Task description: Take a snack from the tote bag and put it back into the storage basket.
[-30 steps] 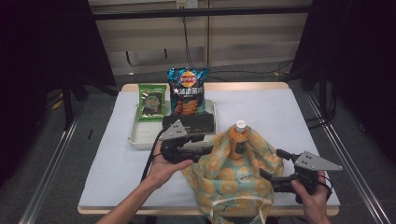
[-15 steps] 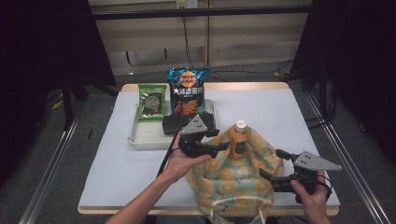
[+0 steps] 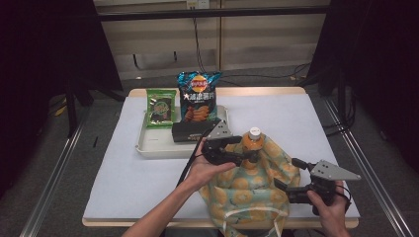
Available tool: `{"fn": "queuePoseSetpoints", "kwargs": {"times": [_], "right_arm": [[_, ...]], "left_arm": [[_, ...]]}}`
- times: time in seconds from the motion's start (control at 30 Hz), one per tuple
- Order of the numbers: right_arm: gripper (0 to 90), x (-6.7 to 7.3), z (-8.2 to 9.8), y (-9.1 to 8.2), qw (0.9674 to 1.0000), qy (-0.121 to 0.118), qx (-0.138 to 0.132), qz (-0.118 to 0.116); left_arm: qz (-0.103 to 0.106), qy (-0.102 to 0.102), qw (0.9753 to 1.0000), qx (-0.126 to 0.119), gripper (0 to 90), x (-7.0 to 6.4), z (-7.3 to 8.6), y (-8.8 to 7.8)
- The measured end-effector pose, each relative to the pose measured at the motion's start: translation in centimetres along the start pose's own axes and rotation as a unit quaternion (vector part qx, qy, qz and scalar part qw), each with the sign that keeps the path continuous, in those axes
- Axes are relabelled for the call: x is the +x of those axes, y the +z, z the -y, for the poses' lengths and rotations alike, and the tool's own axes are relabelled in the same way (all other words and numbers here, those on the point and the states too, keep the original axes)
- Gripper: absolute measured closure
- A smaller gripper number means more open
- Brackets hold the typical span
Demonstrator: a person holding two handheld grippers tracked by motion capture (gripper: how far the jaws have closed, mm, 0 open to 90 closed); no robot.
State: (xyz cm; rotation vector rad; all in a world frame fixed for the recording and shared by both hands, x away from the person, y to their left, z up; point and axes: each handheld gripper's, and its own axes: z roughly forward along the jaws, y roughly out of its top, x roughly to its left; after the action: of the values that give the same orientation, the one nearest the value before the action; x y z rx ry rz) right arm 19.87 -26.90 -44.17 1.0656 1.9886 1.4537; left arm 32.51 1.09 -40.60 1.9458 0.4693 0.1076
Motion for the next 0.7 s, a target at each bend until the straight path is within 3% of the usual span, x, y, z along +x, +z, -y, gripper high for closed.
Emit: {"fn": "queuePoseSetpoints", "kwargs": {"times": [0.1, 0.2, 0.33, 0.43, 0.7], "right_arm": [[5.8, 0.0, 0.0, 0.0, 1.0, 0.0, -0.001, 0.002], [5.8, -0.1, 0.0, 0.0, 1.0, 0.0, 0.0, 0.003], [5.8, 0.0, 0.0, 0.0, 1.0, -0.001, -0.001, 0.001], [5.8, -0.1, 0.0, 0.0, 1.0, 0.0, -0.001, 0.002], [5.8, -0.1, 0.1, 0.1, 1.0, -0.001, 0.0, -0.001]], "left_arm": [[-0.001, -0.009, 0.9999, -0.006, 32.5, 0.0, 0.1, 0.5], [-0.015, -0.005, 0.9998, 0.007, 27.0, -0.1, 0.2, 1.4], [-0.021, -0.014, 0.9996, 0.011, 26.3, 0.2, 0.4, 2.2], [-0.026, -0.006, 0.9995, 0.019, 25.2, 0.1, 0.4, 2.8], [-0.028, -0.015, 0.9993, 0.022, 21.9, 0.1, 0.6, 4.2]]}}
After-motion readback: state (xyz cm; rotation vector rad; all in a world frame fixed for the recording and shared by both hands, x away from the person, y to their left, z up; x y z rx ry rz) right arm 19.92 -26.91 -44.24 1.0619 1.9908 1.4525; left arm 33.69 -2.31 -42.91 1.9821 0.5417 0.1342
